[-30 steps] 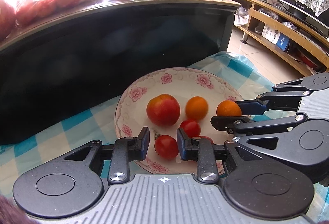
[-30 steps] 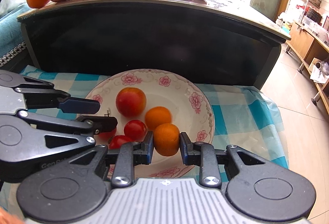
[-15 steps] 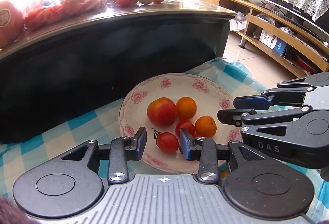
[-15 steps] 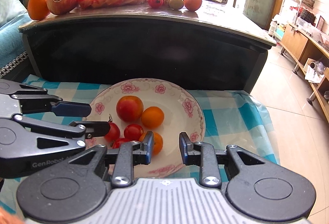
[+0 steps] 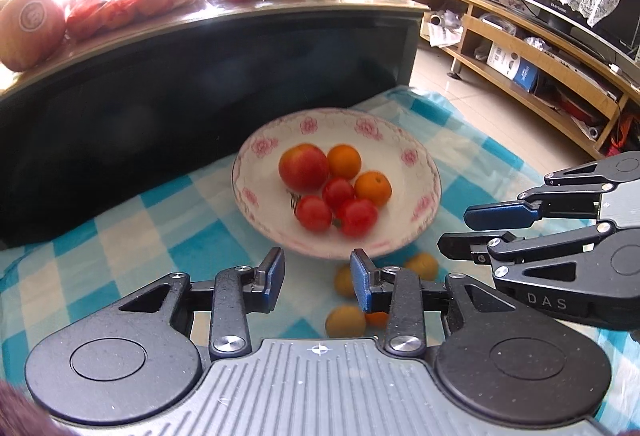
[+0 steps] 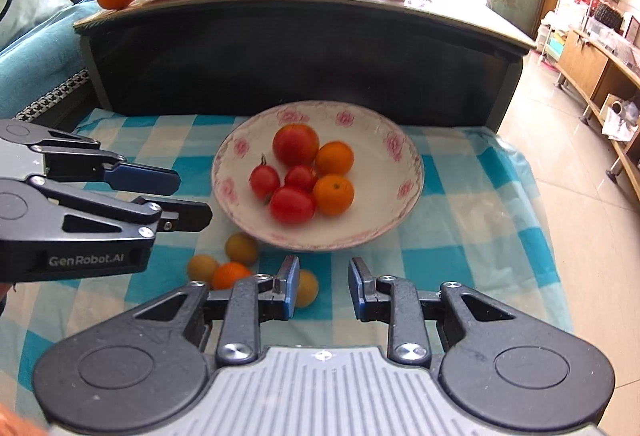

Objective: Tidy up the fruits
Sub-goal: 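Move both grippers back to the small brown fruits on the cloth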

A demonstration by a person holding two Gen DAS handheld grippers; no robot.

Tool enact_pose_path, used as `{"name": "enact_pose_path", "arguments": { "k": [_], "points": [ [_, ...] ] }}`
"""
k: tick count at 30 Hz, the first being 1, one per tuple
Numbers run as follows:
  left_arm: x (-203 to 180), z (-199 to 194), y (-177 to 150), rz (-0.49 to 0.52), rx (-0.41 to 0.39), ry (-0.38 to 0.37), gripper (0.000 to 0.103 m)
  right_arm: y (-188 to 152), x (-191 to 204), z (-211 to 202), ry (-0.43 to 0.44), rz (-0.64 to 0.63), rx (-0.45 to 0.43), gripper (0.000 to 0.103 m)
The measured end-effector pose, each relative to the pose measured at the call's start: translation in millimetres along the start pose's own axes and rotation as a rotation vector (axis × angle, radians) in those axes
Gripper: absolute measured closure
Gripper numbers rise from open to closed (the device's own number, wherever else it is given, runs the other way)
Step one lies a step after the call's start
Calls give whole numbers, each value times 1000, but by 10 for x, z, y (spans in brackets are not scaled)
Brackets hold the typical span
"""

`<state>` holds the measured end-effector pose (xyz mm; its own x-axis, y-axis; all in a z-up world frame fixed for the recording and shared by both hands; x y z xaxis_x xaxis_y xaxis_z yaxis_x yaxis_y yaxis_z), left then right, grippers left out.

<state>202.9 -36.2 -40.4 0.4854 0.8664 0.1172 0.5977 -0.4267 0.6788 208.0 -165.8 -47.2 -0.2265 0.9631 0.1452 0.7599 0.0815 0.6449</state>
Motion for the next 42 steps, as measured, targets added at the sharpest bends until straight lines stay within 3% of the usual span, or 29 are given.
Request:
{"name": "enact_pose_path", "arguments": {
  "k": [13, 42],
  "points": [
    [29, 15, -257, -9, 43, -34, 57, -130, 124, 306, 18, -26, 76, 72],
    [-45, 117, -313, 12, 65, -58, 52, -99, 127, 523, 25, -12, 110, 70]
  ]
}}
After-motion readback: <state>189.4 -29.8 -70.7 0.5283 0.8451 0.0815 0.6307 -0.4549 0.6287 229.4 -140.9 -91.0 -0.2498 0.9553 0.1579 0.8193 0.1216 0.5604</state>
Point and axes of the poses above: each gripper's, at about its wrist camera, not at the fingertips, and z roughly the way its jaws point, x to its left, y to its top, the point moved 6 cm from there along z, roughly the way its jaws point, and after that the axes turned 12 degrees about z, right-handed, at the moved point
